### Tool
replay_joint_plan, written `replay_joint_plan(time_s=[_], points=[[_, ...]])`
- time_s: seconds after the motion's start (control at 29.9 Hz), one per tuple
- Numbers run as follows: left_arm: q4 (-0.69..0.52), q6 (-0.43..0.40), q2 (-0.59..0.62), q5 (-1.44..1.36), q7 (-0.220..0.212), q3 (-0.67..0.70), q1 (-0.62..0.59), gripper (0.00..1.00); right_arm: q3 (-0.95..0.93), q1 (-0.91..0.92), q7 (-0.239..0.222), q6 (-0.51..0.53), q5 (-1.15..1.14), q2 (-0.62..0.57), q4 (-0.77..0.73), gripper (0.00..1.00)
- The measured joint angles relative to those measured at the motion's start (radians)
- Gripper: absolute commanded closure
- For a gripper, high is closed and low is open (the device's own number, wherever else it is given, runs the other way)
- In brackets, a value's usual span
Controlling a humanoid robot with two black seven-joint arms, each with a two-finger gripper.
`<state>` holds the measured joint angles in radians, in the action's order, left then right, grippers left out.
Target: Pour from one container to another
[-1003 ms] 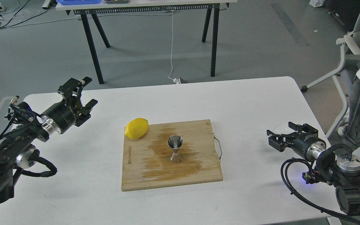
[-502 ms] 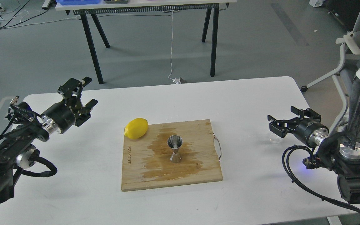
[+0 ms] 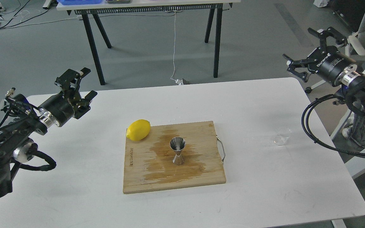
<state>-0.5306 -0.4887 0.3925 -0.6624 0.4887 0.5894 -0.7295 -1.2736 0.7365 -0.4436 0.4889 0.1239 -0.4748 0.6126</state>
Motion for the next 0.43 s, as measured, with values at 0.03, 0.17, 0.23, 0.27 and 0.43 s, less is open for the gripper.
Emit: replay_joint_plan(time_s=[0.03, 0.17, 0.23, 0.27, 0.43], points=[[-0.002, 0.000, 0.001, 0.000, 0.000, 0.000, 0.000, 0.01, 0.002, 0.003, 0.000, 0.000, 0.000, 0.000, -0.003, 0.01], [-0.093, 0.000, 0.087, 0.011, 0.000, 0.006, -0.043, 0.01, 0.037, 0.032, 0.002, 0.000, -0.001, -0.025, -0.020, 0.01], [-0.105, 0.000, 0.095, 0.011, 0.000, 0.001, -0.052, 0.01, 0.042, 0.032, 0.002, 0.000, -0.001, -0.024, -0.023, 0.01], [-0.108, 0.000, 0.098, 0.012, 0.000, 0.001, -0.055, 0.01, 0.043, 0.032, 0.003, 0.000, -0.001, -0.022, -0.024, 0.01], [-0.121, 0.000, 0.099, 0.012, 0.000, 0.004, -0.059, 0.01, 0.052, 0.028, 0.006, 0.000, -0.002, -0.017, -0.039, 0.01]])
